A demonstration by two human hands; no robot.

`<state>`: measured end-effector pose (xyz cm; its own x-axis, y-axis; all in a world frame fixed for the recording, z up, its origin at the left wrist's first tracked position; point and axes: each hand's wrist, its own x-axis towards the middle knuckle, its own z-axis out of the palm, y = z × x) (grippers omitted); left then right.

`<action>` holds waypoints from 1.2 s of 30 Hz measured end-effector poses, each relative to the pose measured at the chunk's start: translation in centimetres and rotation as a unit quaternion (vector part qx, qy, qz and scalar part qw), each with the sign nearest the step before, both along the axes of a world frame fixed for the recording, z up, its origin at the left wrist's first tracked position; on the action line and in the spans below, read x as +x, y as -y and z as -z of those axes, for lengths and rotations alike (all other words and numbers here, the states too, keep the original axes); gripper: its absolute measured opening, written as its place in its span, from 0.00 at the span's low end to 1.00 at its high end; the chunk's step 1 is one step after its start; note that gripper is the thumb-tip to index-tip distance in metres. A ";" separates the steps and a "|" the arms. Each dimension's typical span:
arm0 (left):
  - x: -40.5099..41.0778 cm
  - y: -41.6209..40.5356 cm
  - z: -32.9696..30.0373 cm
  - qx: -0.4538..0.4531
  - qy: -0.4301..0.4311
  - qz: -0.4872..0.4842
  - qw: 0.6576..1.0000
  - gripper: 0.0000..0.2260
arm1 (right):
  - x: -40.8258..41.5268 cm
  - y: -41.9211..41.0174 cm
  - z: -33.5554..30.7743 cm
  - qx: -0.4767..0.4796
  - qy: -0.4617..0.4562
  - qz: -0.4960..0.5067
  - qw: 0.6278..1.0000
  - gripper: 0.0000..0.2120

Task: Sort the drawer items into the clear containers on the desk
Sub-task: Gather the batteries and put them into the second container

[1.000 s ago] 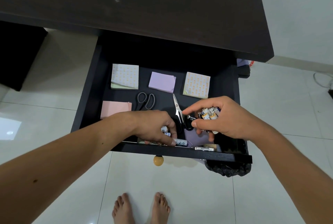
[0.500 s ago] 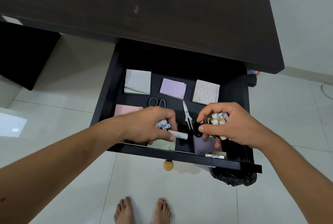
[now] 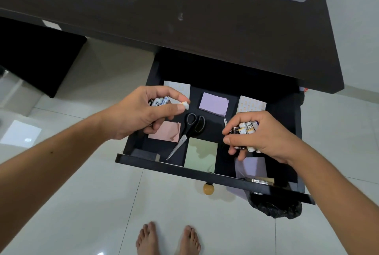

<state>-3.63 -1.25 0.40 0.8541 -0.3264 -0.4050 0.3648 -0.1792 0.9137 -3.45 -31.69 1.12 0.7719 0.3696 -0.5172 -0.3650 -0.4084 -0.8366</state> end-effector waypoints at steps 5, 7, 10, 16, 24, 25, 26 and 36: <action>-0.5 -0.3 0.1 0.000 -0.036 -0.028 0.999 0.04 | 0.9 -0.8 -1.2 0.031 0.002 0.035 0.999 0.06; -0.8 -0.2 -0.5 -0.018 -0.059 -0.055 0.997 0.04 | 1.3 -0.7 -2.1 0.048 -0.007 0.061 0.997 0.07; -1.1 0.0 -2.4 -0.044 -0.082 -0.081 0.992 0.03 | 1.7 -0.8 -4.3 0.078 -0.034 0.103 0.991 0.10; -0.7 0.5 -7.9 -0.085 -0.106 -0.121 0.983 0.09 | 2.4 -1.9 -8.8 0.099 -0.060 0.112 0.987 0.11; 2.2 0.4 -14.0 -0.076 -0.053 -0.150 0.984 0.11 | 5.1 -5.2 -14.2 0.121 -0.024 0.079 0.989 0.08; 2.5 0.3 -14.5 -0.077 -0.043 -0.158 0.984 0.11 | 5.6 -5.7 -14.7 0.124 -0.018 0.074 0.989 0.08; 2.9 0.0 -15.1 -0.078 -0.035 -0.166 0.982 0.11 | 6.2 -6.2 -15.3 0.127 -0.013 0.070 0.989 0.08; 10.8 -8.1 -18.3 -0.062 -0.018 -0.206 0.976 0.11 | 15.7 -16.0 -18.7 0.137 0.010 0.093 0.986 0.12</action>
